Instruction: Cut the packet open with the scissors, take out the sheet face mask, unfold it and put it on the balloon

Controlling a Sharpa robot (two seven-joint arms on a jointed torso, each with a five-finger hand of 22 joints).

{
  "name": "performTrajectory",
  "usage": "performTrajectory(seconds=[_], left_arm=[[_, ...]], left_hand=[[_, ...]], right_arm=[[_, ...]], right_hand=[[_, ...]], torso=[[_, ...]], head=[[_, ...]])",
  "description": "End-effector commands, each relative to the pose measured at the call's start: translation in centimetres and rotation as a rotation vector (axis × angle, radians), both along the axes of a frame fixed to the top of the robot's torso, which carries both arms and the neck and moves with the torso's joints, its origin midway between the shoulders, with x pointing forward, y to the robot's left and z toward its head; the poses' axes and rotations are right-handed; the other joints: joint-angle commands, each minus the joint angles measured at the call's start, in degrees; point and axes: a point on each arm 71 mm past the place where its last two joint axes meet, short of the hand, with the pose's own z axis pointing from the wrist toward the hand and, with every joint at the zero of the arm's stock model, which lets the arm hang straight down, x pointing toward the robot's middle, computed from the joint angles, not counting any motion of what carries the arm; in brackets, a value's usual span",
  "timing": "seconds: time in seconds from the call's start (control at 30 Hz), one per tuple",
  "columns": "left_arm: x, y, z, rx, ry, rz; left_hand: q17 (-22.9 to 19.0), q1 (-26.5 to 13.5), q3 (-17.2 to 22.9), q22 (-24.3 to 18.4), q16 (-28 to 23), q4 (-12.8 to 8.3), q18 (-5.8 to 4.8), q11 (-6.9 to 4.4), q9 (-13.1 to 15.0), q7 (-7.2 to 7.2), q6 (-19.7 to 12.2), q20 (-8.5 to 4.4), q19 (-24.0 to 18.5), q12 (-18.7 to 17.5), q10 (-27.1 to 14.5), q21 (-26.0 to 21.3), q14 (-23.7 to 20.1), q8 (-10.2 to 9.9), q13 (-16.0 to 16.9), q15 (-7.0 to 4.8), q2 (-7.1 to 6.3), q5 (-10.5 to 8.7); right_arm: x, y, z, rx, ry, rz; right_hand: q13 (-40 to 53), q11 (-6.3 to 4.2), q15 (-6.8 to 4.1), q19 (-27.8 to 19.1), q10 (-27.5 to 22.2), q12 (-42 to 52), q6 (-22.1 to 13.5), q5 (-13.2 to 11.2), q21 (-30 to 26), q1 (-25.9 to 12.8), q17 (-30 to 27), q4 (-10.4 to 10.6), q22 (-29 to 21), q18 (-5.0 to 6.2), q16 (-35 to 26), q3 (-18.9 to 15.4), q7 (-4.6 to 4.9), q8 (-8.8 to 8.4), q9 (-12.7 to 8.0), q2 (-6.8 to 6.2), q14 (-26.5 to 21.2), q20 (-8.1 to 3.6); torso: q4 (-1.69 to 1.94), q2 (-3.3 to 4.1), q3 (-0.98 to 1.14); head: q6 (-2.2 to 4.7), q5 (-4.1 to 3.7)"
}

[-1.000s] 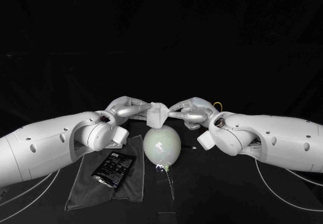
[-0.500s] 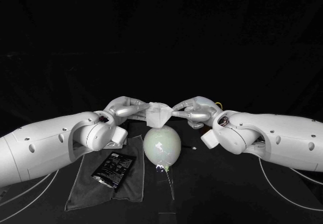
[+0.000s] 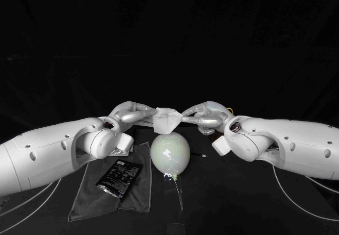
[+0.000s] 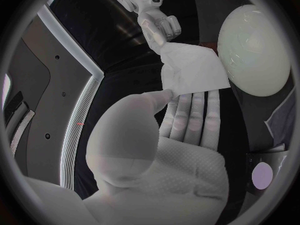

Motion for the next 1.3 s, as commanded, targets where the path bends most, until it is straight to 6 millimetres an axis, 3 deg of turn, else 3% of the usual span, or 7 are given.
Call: performTrajectory(seconds=[0.03, 1.3], left_arm=[[0.03, -0.06, 0.21, -0.011, -0.011, 0.001], [-0.02, -0.13, 0.17, -0.016, -0.002, -0.013]], left_hand=[[0.06, 0.07, 0.98, 0.11, 0.39, -1.46, 0.54, 0.01, 2.6, 0.09, -0.38, -0.03, 0.28, -0.39, 0.22, 0.21, 0.5, 0.28, 0.06, -0.07, 0.78, 0.17], [0.11, -0.23, 0.94, 0.37, 0.42, -1.96, 0.48, 0.1, 2.78, 0.27, -0.57, -0.31, 0.61, -0.58, 0.18, 0.67, 0.68, 0.26, 0.03, -0.09, 0.67, 0.17]], right_arm=[[0.0, 0.08, 0.08, -0.007, -0.008, 0.021], [0.36, -0.18, 0.08, -0.013, -0.015, 0.011]], right_hand=[[9.99, -0.62, -0.37, 4.38, 3.0, 0.18, 0.39, 0.39, 0.22, -0.15, 15.06, -0.05, 14.21, -0.97, 0.25, 0.44, -0.09, 2.17, 3.14, 0.53, 5.93, -0.42], [9.99, -0.62, -0.37, 4.42, 2.99, 0.16, 0.33, 0.39, 0.29, -0.22, 15.06, -0.19, 14.24, -0.98, 0.25, 0.59, -0.08, 2.25, 3.24, 0.5, 5.93, -0.43]], torso=[[0.01, 0.0, 0.0], [0.01, -0.01, 0.01]], head=[[-0.04, 0.03], [0.01, 0.14]])
